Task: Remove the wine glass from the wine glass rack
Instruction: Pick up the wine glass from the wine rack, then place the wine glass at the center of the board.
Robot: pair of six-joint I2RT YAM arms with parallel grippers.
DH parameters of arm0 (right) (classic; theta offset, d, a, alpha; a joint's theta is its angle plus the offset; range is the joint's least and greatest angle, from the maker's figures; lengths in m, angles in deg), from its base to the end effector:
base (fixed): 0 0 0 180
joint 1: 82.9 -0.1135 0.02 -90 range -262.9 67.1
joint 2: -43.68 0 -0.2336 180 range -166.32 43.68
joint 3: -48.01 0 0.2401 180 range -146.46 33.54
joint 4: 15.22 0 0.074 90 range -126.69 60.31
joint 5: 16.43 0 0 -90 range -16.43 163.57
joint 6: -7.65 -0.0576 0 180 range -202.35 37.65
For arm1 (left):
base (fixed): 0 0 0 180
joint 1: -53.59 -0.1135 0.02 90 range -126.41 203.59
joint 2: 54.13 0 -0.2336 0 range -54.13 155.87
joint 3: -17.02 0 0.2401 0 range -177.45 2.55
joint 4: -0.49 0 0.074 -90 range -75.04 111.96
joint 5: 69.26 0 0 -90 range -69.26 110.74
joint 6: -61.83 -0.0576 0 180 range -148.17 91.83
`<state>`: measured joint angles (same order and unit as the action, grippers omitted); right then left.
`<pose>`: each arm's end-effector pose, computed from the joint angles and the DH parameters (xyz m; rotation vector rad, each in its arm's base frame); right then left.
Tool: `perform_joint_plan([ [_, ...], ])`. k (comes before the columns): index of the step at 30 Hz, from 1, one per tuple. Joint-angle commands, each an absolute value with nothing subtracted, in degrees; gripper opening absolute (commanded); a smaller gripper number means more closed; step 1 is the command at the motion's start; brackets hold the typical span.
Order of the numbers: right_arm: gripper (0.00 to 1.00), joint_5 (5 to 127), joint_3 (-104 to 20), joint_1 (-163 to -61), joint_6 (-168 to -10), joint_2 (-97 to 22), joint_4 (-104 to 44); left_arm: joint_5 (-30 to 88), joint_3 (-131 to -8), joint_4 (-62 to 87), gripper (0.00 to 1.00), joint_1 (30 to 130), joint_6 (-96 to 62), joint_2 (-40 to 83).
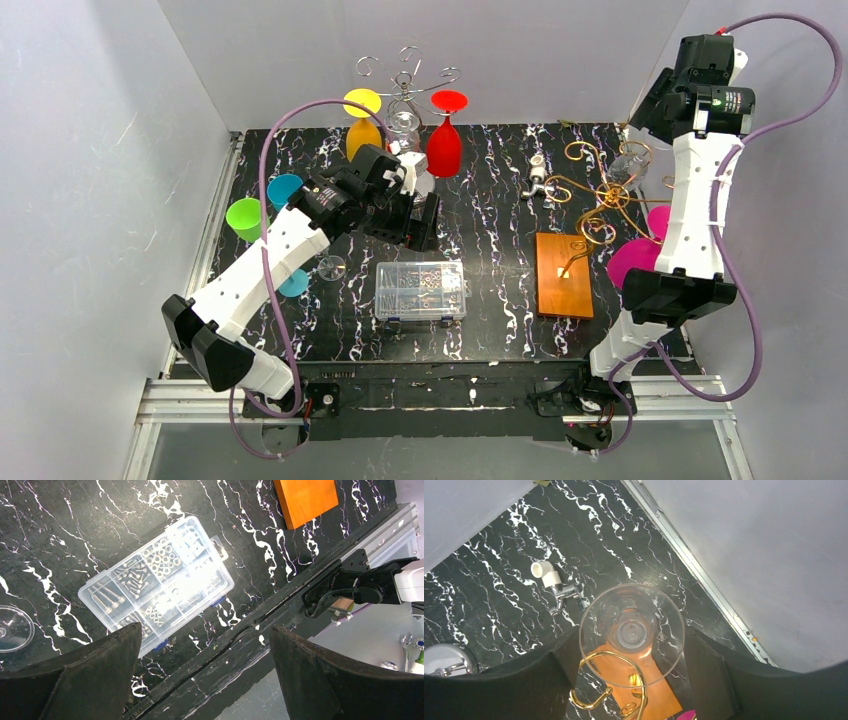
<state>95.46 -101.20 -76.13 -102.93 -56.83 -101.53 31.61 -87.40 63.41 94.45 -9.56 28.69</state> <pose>0.3173 -0.0593 0.4458 0.7161 2.0668 -0.2893 0.2289 -0.2124 0.3474 0.5625 2.3268 -0.7342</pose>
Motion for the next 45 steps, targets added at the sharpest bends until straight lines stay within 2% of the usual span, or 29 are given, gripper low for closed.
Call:
perform_joint_plan([
  [1,0.49,93.42,-103.95,-75.78,-102.47,-56.13,-96.11,30.92,-89.45,64.87,0.98,94.62,-10.29,28.72],
  [18,0.48,87.36,-102.61,-78.29,-104.14,-54.50,-94.71,31.28,-90.27,64.92,0.98,94.64,-10.15,29.57],
  [45,0.47,92.00,-104.53,-94.59,-106.77,-54.57,-94.03,31.27,-89.17,64.44,0.98,94.58,-7.85,28.80],
])
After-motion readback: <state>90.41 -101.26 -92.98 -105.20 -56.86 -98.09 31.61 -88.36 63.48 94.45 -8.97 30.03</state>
